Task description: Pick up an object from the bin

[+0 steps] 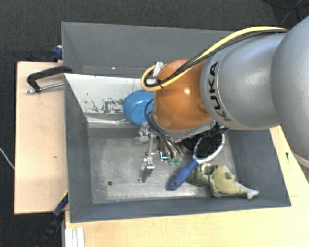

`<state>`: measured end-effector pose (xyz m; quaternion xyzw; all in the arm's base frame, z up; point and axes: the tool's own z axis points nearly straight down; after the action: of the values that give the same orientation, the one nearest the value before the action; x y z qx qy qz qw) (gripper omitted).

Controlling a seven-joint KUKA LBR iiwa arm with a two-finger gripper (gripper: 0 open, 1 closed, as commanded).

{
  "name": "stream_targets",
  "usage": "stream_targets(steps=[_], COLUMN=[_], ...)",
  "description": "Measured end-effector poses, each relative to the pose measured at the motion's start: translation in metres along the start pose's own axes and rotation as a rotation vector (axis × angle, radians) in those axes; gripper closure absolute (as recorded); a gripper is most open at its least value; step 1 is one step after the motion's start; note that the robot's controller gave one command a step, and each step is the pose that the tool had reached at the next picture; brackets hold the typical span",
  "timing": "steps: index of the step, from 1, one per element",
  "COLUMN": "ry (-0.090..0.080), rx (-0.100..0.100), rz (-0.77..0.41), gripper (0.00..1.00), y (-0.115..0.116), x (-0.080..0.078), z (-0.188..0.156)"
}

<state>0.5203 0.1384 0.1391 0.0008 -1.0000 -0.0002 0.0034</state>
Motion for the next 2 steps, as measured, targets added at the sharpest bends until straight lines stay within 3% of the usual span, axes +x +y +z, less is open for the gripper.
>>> stream_targets(steps=[1,2], ry=[-0.006,0.006], rx=[0.003,-0.002], rz=[-0.030,-0.284], gripper=[0.00,0.00], y=[-0.062,-0.130], x=[-0.004,0.000], z=[-0.002,0.066])
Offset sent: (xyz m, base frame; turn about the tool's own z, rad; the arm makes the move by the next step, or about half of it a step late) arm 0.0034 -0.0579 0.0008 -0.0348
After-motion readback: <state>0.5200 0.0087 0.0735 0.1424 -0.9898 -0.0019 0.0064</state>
